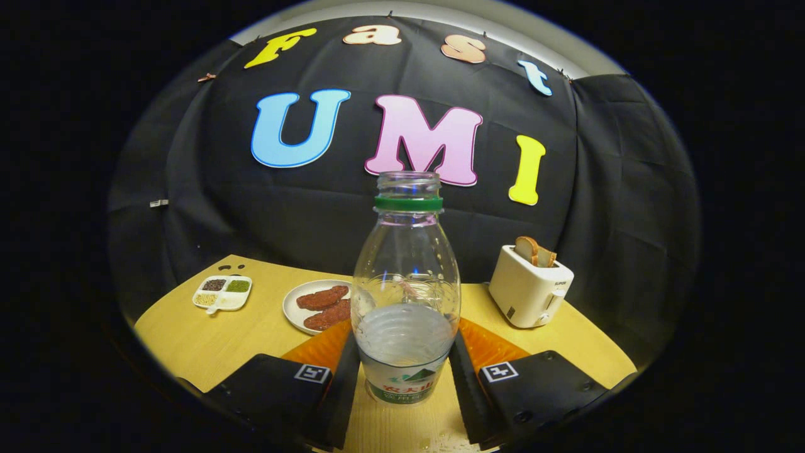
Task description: Take the bottle from table, then pour the juice into the cup, finally place the bottle on the coaster
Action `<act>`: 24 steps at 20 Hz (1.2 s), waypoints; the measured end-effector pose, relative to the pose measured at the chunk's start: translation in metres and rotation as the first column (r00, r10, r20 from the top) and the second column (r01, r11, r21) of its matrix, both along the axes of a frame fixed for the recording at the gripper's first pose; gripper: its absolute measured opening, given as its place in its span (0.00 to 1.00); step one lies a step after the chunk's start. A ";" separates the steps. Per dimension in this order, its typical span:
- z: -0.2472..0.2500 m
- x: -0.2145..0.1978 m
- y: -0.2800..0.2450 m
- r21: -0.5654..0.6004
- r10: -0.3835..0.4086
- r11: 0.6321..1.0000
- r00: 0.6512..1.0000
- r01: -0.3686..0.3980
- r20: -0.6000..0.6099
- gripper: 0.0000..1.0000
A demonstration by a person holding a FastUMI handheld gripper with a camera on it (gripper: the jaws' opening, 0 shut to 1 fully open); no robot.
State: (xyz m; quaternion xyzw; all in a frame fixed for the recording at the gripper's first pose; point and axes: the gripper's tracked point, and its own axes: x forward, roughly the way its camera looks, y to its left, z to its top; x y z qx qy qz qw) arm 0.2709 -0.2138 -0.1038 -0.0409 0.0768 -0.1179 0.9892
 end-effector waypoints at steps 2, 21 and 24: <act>-0.016 0.015 -0.010 0.023 -0.027 0.999 1.000 0.027 -0.003 0.72; -0.069 0.046 -0.015 0.060 -0.039 0.997 0.999 0.040 -0.018 0.76; -0.071 0.045 -0.017 0.062 -0.045 0.997 0.999 0.046 -0.027 0.79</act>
